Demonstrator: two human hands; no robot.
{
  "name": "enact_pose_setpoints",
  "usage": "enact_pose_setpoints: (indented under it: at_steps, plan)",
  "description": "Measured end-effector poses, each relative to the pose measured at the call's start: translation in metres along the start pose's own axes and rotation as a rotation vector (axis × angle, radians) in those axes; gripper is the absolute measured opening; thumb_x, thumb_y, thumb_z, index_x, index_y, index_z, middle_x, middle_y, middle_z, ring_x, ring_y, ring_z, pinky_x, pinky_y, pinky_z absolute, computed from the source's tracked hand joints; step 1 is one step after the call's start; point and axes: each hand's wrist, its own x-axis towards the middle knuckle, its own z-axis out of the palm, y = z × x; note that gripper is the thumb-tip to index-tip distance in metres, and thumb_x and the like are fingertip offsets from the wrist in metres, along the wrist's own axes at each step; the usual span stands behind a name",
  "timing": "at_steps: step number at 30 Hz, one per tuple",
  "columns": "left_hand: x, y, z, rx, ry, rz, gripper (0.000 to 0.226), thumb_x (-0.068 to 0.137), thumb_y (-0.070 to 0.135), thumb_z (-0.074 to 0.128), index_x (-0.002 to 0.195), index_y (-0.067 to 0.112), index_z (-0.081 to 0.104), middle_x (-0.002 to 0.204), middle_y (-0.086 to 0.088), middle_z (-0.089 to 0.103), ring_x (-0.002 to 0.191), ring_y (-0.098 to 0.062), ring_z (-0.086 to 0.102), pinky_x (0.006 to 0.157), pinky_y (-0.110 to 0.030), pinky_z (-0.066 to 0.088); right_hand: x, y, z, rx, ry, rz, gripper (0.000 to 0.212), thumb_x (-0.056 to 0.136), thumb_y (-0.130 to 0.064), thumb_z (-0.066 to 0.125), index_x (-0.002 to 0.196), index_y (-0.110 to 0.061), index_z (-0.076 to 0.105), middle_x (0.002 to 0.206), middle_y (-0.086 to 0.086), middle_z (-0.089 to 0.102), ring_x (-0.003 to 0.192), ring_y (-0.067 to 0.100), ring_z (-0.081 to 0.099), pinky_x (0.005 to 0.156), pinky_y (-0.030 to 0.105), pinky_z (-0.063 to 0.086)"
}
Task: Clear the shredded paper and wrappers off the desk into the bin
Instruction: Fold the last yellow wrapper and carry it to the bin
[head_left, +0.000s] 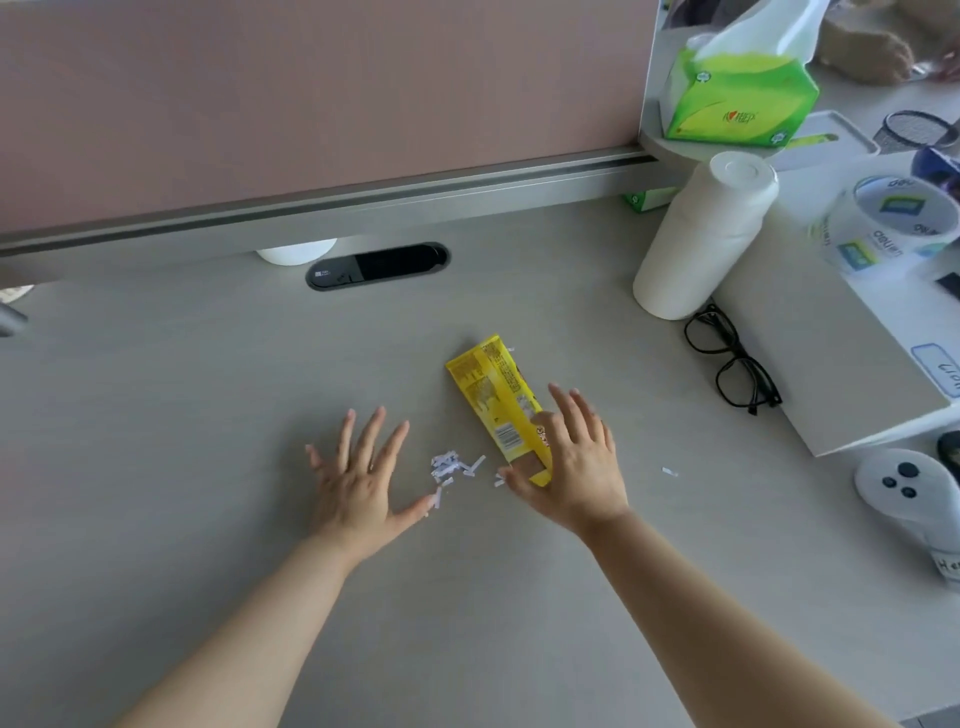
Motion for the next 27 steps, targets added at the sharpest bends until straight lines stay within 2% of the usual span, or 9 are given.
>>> enact_pose_setpoints:
  at_steps: [2, 4, 7, 12, 15, 17, 19, 23, 27]
  plan:
    - [-0.006, -0.016, 0.0, 0.046, -0.101, 0.005, 0.094, 0.069, 0.086, 0.018, 0.14, 0.025, 0.027, 0.148, -0.005, 0.022, 0.135, -0.034, 0.012, 0.082, -0.076, 0.025, 0.01, 0.0, 0.006, -0.034, -0.131, -0.051, 0.095, 0.06, -0.071, 0.042, 0.139, -0.02, 0.029, 0.153, 0.006, 0.009, 0.14, 0.03, 0.003, 0.109, 0.051, 0.012]
    - [-0.01, -0.026, 0.002, 0.074, -0.146, 0.044, 0.095, 0.069, 0.087, 0.016, 0.144, 0.028, 0.016, 0.149, -0.003, 0.014, 0.136, -0.031, 0.004, 0.085, -0.075, 0.024, 0.019, 0.001, 0.014, -0.119, -0.271, -0.096, 0.108, 0.055, -0.079, 0.031, 0.143, -0.027, -0.006, 0.148, -0.004, -0.019, 0.136, 0.022, -0.022, 0.111, 0.05, -0.004]
    - [-0.001, -0.029, 0.004, 0.073, -0.15, 0.135, 0.095, 0.07, 0.086, 0.016, 0.145, 0.03, -0.001, 0.152, -0.002, 0.005, 0.138, -0.027, -0.007, 0.094, -0.07, 0.017, 0.033, -0.002, 0.026, -0.186, -0.383, -0.147, 0.111, 0.051, -0.086, 0.024, 0.139, -0.032, -0.018, 0.143, -0.005, -0.03, 0.13, 0.02, -0.033, 0.11, 0.05, -0.009]
    - [0.017, -0.007, 0.012, 0.006, -0.13, 0.284, 0.104, 0.072, 0.085, 0.017, 0.146, 0.014, 0.0, 0.15, -0.014, 0.012, 0.137, -0.03, 0.004, 0.107, -0.054, 0.01, 0.035, -0.018, 0.047, -0.216, -0.435, -0.222, 0.11, 0.052, -0.089, 0.022, 0.142, -0.033, -0.009, 0.146, -0.002, -0.026, 0.131, 0.019, -0.031, 0.108, 0.039, -0.018]
    - [0.016, 0.001, 0.016, -0.099, -0.074, 0.253, 0.099, 0.076, 0.079, 0.025, 0.139, 0.003, 0.023, 0.146, -0.019, 0.028, 0.134, -0.032, 0.018, 0.109, -0.047, 0.019, 0.024, -0.022, 0.053, -0.069, -0.303, -0.243, 0.096, 0.062, -0.079, 0.034, 0.142, -0.027, 0.023, 0.153, 0.003, 0.008, 0.139, 0.02, -0.004, 0.111, 0.039, 0.001]
    - [0.015, 0.002, 0.015, -0.177, 0.005, 0.255, 0.081, 0.082, 0.071, 0.031, 0.13, 0.007, 0.041, 0.133, -0.015, 0.044, 0.121, -0.031, 0.037, 0.1, -0.045, 0.034, 0.02, -0.023, 0.056, 0.028, -0.193, -0.237, 0.078, 0.068, -0.069, 0.045, 0.13, -0.022, 0.047, 0.143, 0.008, 0.04, 0.134, 0.029, 0.029, 0.105, 0.05, 0.03]
    - [0.014, 0.001, 0.014, -0.228, 0.094, 0.275, 0.059, 0.086, 0.061, 0.039, 0.118, 0.013, 0.051, 0.117, -0.006, 0.047, 0.102, -0.028, 0.047, 0.087, -0.04, 0.044, 0.017, -0.023, 0.059, 0.07, -0.088, -0.232, 0.062, 0.073, -0.06, 0.052, 0.118, -0.017, 0.059, 0.129, 0.009, 0.055, 0.119, 0.032, 0.048, 0.092, 0.046, 0.045]
    - [0.013, -0.001, 0.018, -0.338, 0.148, 0.291, 0.031, 0.082, 0.045, 0.051, 0.104, 0.023, 0.055, 0.097, 0.002, 0.039, 0.08, -0.024, 0.053, 0.069, -0.035, 0.051, 0.016, -0.022, 0.057, 0.121, 0.031, -0.236, 0.04, 0.079, -0.041, 0.055, 0.108, -0.015, 0.063, 0.105, 0.005, 0.067, 0.085, 0.032, 0.055, 0.068, 0.041, 0.054]
    - [0.015, -0.001, 0.019, -0.359, 0.156, 0.317, 0.028, 0.082, 0.043, 0.051, 0.101, 0.023, 0.056, 0.09, 0.003, 0.037, 0.066, -0.024, 0.057, 0.056, -0.034, 0.052, 0.01, -0.017, 0.06, 0.085, 0.076, -0.255, 0.028, 0.07, -0.02, 0.055, 0.096, -0.017, 0.065, 0.08, 0.007, 0.064, 0.066, 0.031, 0.051, 0.049, 0.032, 0.051]
